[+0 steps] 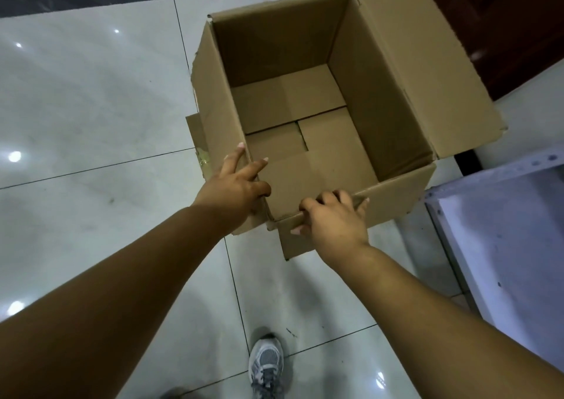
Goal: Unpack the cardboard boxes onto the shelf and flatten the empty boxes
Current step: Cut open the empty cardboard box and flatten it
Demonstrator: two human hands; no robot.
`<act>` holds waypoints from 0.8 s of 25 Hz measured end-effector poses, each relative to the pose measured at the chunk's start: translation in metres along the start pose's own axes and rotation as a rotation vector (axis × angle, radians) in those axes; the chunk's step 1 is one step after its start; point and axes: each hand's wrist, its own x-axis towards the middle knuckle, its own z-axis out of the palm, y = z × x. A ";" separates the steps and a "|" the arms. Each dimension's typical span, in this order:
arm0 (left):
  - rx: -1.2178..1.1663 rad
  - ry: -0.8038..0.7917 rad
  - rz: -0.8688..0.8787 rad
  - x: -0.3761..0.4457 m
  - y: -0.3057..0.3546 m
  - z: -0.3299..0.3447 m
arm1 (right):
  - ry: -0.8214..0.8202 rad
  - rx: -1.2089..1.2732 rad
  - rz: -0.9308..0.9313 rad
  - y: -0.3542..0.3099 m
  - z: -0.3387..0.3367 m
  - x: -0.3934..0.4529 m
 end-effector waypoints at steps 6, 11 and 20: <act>-0.104 0.183 0.156 -0.026 0.014 0.014 | 0.043 0.019 -0.020 0.007 0.005 -0.034; -0.294 0.280 0.127 -0.068 0.046 0.022 | 0.091 0.001 -0.076 0.018 0.018 -0.090; -0.308 0.384 0.124 -0.181 0.145 0.037 | 0.091 -0.031 -0.159 0.043 0.040 -0.219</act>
